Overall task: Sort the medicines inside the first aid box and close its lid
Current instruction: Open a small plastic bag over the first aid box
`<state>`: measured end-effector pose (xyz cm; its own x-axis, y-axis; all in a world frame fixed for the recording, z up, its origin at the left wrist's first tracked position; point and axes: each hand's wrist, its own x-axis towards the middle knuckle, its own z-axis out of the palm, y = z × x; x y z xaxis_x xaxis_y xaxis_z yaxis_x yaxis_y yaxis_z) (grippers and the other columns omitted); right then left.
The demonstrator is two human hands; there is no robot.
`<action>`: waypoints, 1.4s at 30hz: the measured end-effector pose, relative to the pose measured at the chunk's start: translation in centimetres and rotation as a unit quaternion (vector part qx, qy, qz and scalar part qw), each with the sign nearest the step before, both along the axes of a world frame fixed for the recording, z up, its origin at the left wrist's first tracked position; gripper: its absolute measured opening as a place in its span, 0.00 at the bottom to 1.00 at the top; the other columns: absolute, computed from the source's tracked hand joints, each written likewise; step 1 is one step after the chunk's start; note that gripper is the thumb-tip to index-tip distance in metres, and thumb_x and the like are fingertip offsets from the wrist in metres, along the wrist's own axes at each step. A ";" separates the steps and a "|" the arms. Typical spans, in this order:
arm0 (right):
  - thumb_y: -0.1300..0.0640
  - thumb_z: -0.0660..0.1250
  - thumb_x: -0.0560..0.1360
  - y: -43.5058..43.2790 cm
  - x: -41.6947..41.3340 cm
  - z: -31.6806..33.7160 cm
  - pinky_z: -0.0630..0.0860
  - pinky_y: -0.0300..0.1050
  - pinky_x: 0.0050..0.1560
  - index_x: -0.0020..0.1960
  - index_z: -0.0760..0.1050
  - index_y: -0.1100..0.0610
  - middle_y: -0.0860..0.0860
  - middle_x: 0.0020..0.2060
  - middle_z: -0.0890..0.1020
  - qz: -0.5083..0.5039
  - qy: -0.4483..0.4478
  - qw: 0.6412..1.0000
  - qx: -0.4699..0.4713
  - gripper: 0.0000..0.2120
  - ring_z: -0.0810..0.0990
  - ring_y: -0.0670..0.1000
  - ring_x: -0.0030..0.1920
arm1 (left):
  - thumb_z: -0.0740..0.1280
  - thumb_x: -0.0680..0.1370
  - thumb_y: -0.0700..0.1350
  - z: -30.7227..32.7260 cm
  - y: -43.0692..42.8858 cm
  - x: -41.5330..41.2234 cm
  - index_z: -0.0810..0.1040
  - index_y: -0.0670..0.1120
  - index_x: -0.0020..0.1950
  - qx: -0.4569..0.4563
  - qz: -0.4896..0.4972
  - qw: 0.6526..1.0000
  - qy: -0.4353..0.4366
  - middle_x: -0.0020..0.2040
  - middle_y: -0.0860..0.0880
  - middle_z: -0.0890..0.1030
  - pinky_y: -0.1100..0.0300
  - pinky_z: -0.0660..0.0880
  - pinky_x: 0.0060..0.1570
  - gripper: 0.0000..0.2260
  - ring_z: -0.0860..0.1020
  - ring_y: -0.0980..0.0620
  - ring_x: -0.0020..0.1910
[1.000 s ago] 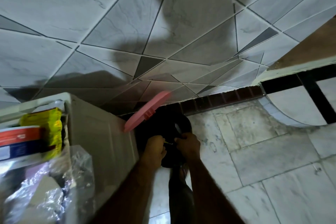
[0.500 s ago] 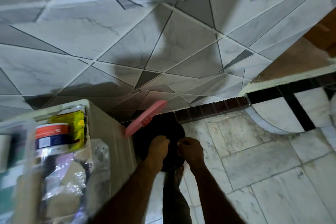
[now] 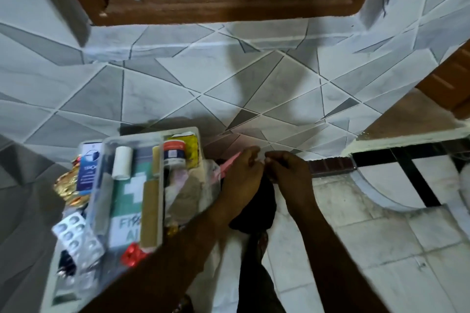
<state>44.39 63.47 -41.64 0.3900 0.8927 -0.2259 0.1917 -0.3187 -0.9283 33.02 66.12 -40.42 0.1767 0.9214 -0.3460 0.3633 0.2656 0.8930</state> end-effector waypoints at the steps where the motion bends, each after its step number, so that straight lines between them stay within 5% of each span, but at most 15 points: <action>1: 0.54 0.67 0.73 -0.2 -0.8 1.0 0.80 0.58 0.55 0.47 0.83 0.44 0.46 0.45 0.86 0.009 -0.005 1.000 0.015 0.08 0.84 0.48 0.48 | 0.61 0.80 0.47 0.8 -0.3 -0.8 0.74 0.53 0.67 0.011 0.001 1.000 -0.003 0.62 0.53 0.79 0.61 0.72 0.59 0.15 0.77 0.54 0.60; 5: 0.56 0.68 0.75 -1.4 -4.7 3.9 0.82 0.46 0.51 0.51 0.83 0.50 0.44 0.45 0.86 0.057 -0.023 0.996 0.064 0.07 0.84 0.43 0.45 | 0.63 0.78 0.50 3.1 -2.4 -5.6 0.73 0.56 0.65 0.054 0.018 0.997 -0.048 0.62 0.53 0.80 0.49 0.76 0.62 0.16 0.78 0.52 0.61; 10: 0.57 0.68 0.77 -2.0 -9.1 4.8 0.78 0.31 0.47 0.50 0.82 0.48 0.40 0.45 0.84 0.121 -0.050 0.988 0.082 0.06 0.82 0.38 0.46 | 0.64 0.80 0.40 4.0 -5.1 -12.2 0.74 0.64 0.57 0.105 0.032 0.994 -0.023 0.53 0.66 0.78 0.77 0.72 0.51 0.17 0.77 0.70 0.53; 13: 0.56 0.69 0.76 -2.1 -10.9 3.5 0.76 0.32 0.51 0.52 0.82 0.52 0.41 0.46 0.84 0.154 -0.087 0.982 0.067 0.06 0.80 0.36 0.46 | 0.64 0.80 0.42 3.0 -6.1 -14.8 0.73 0.55 0.66 0.085 0.026 0.995 0.047 0.59 0.56 0.78 0.72 0.75 0.44 0.16 0.79 0.60 0.50; 16: 0.55 0.70 0.75 -2.4 -12.2 1.5 0.73 0.31 0.50 0.54 0.81 0.52 0.43 0.49 0.83 0.176 -0.123 0.976 0.037 0.09 0.79 0.39 0.48 | 0.65 0.78 0.43 1.7 -6.6 -15.6 0.69 0.49 0.72 0.052 0.017 0.993 0.100 0.67 0.49 0.76 0.60 0.77 0.53 0.21 0.79 0.51 0.57; 19: 0.54 0.72 0.74 -2.7 -12.8 -0.2 0.68 0.27 0.46 0.54 0.81 0.53 0.42 0.46 0.80 0.180 -0.157 0.971 0.017 0.09 0.75 0.36 0.44 | 0.65 0.78 0.44 0.8 -6.8 -15.3 0.65 0.47 0.75 0.032 -0.017 0.989 0.142 0.71 0.47 0.73 0.61 0.71 0.60 0.25 0.75 0.49 0.66; 21: 0.56 0.72 0.73 -2.8 -12.7 -1.1 0.68 0.24 0.45 0.52 0.81 0.55 0.42 0.43 0.78 0.179 -0.159 0.971 0.003 0.09 0.74 0.36 0.42 | 0.63 0.79 0.45 0.0 -6.6 -14.7 0.64 0.47 0.75 0.001 -0.030 0.988 0.150 0.71 0.46 0.72 0.63 0.74 0.57 0.24 0.74 0.48 0.65; 26: 0.51 0.72 0.70 -2.4 -12.7 -4.3 0.76 0.49 0.56 0.56 0.80 0.53 0.52 0.54 0.77 0.178 -0.210 0.960 -0.050 0.15 0.77 0.51 0.53 | 0.60 0.76 0.45 -2.9 -5.7 -13.5 0.66 0.46 0.71 -0.020 -0.041 0.979 0.197 0.67 0.44 0.72 0.53 0.74 0.60 0.22 0.72 0.41 0.66; 31: 0.51 0.68 0.66 -2.0 -12.3 -6.7 0.82 0.52 0.50 0.54 0.80 0.48 0.51 0.52 0.81 0.161 -0.135 0.974 -0.079 0.16 0.81 0.51 0.51 | 0.61 0.77 0.42 -3.0 -5.3 -12.7 0.64 0.42 0.73 -0.043 -0.035 0.974 0.219 0.72 0.38 0.65 0.48 0.67 0.68 0.24 0.66 0.38 0.69; 38: 0.61 0.68 0.73 -1.7 -12.3 -5.5 0.81 0.53 0.55 0.52 0.83 0.51 0.49 0.49 0.85 0.129 -0.057 0.988 -0.064 0.11 0.83 0.48 0.48 | 0.57 0.76 0.50 -3.8 -5.0 -12.5 0.69 0.42 0.67 -0.051 -0.049 0.974 0.215 0.67 0.40 0.70 0.45 0.64 0.69 0.22 0.67 0.39 0.68; 42: 0.67 0.65 0.75 -1.7 -11.6 -2.9 0.83 0.42 0.47 0.51 0.83 0.58 0.54 0.48 0.85 0.089 0.054 0.994 -0.036 0.11 0.84 0.51 0.46 | 0.60 0.75 0.45 -2.8 -5.1 -12.7 0.72 0.41 0.66 -0.006 -0.011 0.991 0.130 0.66 0.40 0.72 0.42 0.68 0.66 0.20 0.70 0.40 0.67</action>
<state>32.79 61.80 -44.58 0.1982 0.9253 -0.3232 0.1519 -0.3548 -0.9225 20.37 61.02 -43.18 0.1006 0.9139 -0.3933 0.5871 0.2646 0.7650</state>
